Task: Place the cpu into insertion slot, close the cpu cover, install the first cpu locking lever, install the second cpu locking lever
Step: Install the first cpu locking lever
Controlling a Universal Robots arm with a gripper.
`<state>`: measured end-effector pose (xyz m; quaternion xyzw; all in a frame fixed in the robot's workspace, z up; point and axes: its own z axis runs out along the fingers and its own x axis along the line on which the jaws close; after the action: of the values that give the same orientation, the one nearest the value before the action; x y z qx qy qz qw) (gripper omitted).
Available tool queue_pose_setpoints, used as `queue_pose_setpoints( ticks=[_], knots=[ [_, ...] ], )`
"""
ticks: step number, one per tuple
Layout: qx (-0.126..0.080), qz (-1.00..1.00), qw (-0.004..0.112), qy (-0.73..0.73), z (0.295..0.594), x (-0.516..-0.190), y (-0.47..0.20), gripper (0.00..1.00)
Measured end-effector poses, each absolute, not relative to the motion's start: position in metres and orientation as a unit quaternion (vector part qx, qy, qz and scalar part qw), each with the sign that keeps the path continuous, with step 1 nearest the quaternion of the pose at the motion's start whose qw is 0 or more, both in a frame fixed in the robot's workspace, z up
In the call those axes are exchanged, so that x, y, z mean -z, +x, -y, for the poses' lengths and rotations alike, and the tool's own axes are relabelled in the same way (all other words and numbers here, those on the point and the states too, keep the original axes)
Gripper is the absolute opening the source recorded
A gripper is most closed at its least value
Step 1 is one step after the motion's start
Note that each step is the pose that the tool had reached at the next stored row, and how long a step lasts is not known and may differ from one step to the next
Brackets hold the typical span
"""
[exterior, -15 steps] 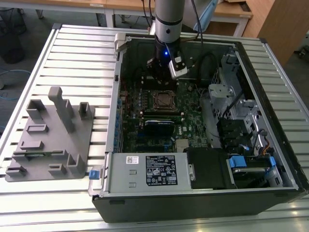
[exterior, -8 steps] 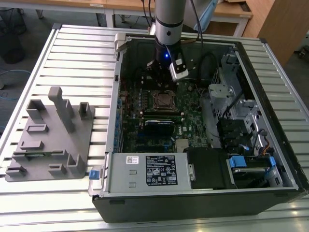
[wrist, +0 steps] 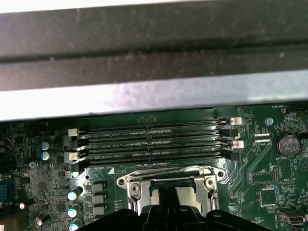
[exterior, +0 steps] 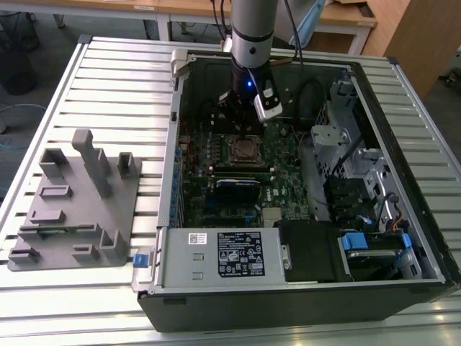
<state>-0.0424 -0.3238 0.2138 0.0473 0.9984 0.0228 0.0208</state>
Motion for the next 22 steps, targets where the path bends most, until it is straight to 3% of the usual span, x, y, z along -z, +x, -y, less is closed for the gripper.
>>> queue_pose_setpoints(
  ticks=[22],
  knots=[
    [-0.023,-0.998,0.021,0.047,0.3238,-0.2168,-0.0378,0.11]
  ],
)
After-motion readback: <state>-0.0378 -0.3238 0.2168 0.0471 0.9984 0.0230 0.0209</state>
